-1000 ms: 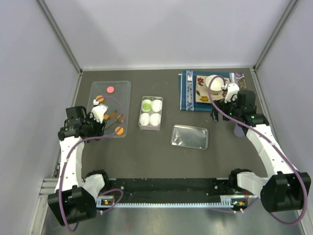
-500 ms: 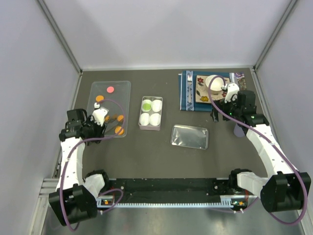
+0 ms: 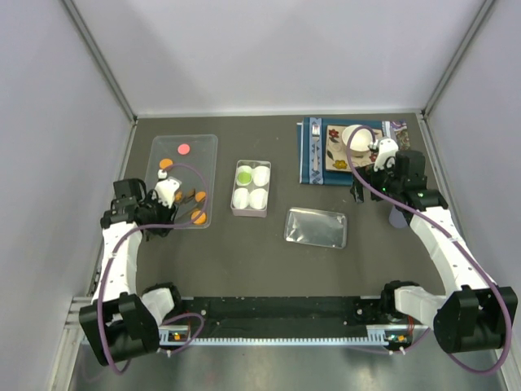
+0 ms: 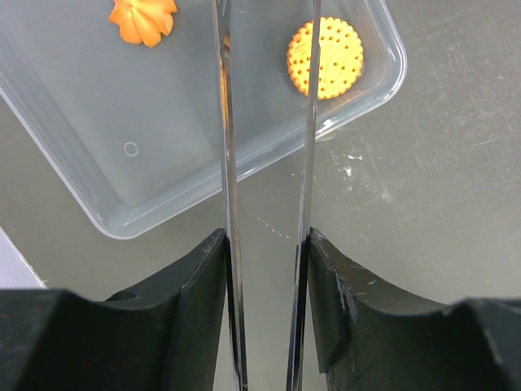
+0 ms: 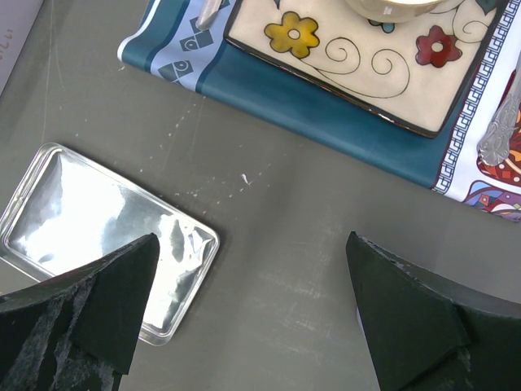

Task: Pack the cookies

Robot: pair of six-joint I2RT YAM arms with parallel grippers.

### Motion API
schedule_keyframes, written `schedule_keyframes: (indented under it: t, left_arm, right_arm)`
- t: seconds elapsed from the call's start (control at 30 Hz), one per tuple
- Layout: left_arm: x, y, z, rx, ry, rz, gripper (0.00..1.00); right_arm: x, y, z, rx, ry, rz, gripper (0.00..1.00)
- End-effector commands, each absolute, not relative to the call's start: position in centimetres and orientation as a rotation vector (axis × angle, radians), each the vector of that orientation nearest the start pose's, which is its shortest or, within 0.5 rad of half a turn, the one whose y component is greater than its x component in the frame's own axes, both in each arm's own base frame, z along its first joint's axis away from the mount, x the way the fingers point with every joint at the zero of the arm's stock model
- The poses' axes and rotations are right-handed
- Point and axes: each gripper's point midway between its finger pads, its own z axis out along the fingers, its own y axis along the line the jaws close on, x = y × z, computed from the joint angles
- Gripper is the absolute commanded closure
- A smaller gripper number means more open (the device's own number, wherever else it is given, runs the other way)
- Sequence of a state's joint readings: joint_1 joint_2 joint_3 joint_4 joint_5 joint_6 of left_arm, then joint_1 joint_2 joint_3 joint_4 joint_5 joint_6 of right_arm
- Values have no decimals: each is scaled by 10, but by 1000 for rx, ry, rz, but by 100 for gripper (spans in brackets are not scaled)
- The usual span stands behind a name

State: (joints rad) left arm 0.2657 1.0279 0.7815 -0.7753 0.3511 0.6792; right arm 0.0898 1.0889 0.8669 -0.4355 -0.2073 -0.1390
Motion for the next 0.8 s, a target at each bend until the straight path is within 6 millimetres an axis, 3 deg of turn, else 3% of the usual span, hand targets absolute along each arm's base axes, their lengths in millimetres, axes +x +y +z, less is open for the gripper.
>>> schedule_keyframes:
  t: [0.0,0.53,0.77]
  left_arm:
    - [255,29,115,634,2363,-67,53]
    - [264,30,110,630,2376,-89,54]
    - [261,31,110,638,2377,-82,63]
  right_arm:
    - [327,64,196,-395,2104,194,1]
    - [328,63,195,-395,2106,185,1]
    - [327,64,195,-396,2108,189,1]
